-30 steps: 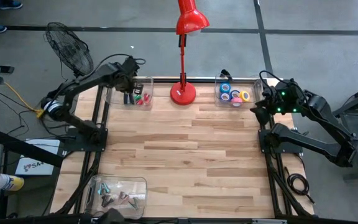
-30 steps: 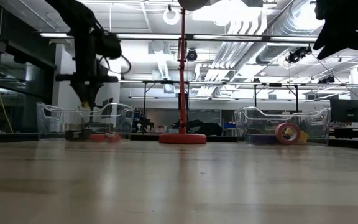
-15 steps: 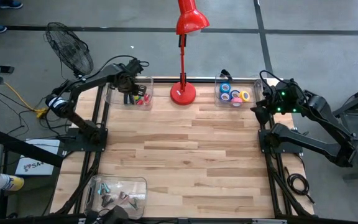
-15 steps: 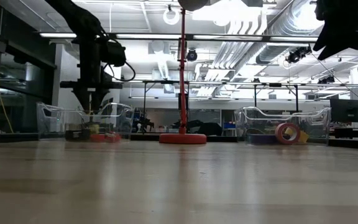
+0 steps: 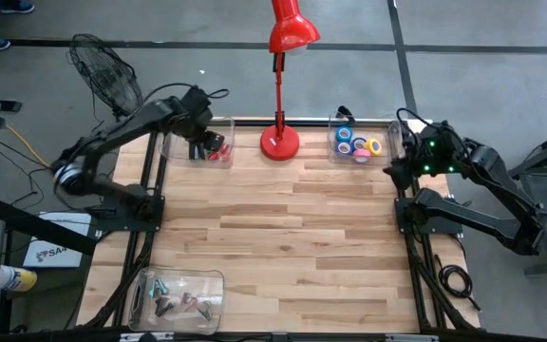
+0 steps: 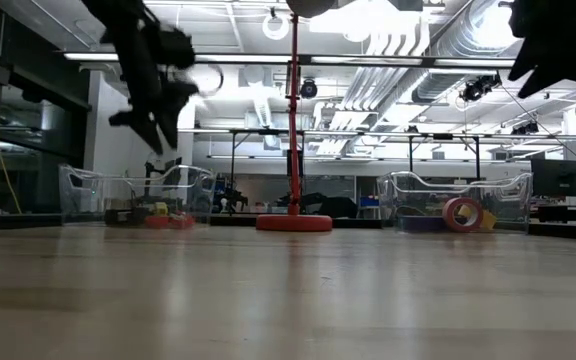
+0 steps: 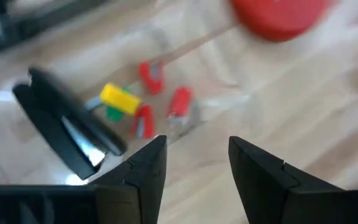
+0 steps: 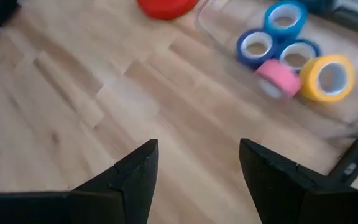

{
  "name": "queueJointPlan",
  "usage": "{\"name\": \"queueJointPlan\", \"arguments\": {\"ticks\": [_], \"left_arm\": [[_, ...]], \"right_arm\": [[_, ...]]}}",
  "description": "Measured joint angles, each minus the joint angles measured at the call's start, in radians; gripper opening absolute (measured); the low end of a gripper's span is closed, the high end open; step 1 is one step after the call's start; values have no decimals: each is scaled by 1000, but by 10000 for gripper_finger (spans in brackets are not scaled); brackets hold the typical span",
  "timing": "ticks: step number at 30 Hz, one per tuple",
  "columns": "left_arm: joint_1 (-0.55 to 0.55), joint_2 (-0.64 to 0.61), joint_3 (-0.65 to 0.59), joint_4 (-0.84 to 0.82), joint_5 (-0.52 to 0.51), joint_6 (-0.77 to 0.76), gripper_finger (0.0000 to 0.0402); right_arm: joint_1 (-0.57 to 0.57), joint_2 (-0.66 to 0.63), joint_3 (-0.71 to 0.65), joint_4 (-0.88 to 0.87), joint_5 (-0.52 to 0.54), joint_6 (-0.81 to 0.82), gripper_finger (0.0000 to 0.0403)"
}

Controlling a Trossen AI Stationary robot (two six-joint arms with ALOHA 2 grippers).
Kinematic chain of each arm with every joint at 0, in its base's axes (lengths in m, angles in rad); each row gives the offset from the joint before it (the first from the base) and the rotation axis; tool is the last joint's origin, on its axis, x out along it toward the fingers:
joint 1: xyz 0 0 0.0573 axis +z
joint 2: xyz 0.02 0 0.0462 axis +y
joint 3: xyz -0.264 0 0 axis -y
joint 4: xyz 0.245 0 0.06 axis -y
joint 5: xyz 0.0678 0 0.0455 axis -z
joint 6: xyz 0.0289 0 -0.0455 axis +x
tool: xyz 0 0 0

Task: Pick and place Stapler, Stapler remover, tape
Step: Return to Home Position

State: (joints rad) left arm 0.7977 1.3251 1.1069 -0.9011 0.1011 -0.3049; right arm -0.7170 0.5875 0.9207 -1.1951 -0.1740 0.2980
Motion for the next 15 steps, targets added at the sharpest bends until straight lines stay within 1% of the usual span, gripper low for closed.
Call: {"name": "queueJointPlan", "arguments": {"ticks": [3, 5, 7, 9, 11, 13, 15], "left_arm": [[-67, -114, -6, 21, -11, 10, 170], [-126, -200, -37, 66, -20, 3, 170], [-196, -288, -88, 127, -32, -25, 170], [-278, -377, -162, 207, -57, -66, 170], [-367, -468, -254, 311, -84, -122, 170], [-467, -558, -353, 463, -101, -165, 170], [-570, -634, -447, 614, -109, -176, 170]], "right_arm": [[0, -25, -5, -13, -34, -25, 216], [0, -74, -30, 12, -42, -30, 216], [0, -156, -73, 99, -41, 9, 216], [0, -249, -132, 206, -81, 62, 216], [0, -337, -200, 313, -160, 111, 216], [0, -410, -260, 422, -236, 145, 216], [0, -467, -316, 518, -270, 174, 216]]}}
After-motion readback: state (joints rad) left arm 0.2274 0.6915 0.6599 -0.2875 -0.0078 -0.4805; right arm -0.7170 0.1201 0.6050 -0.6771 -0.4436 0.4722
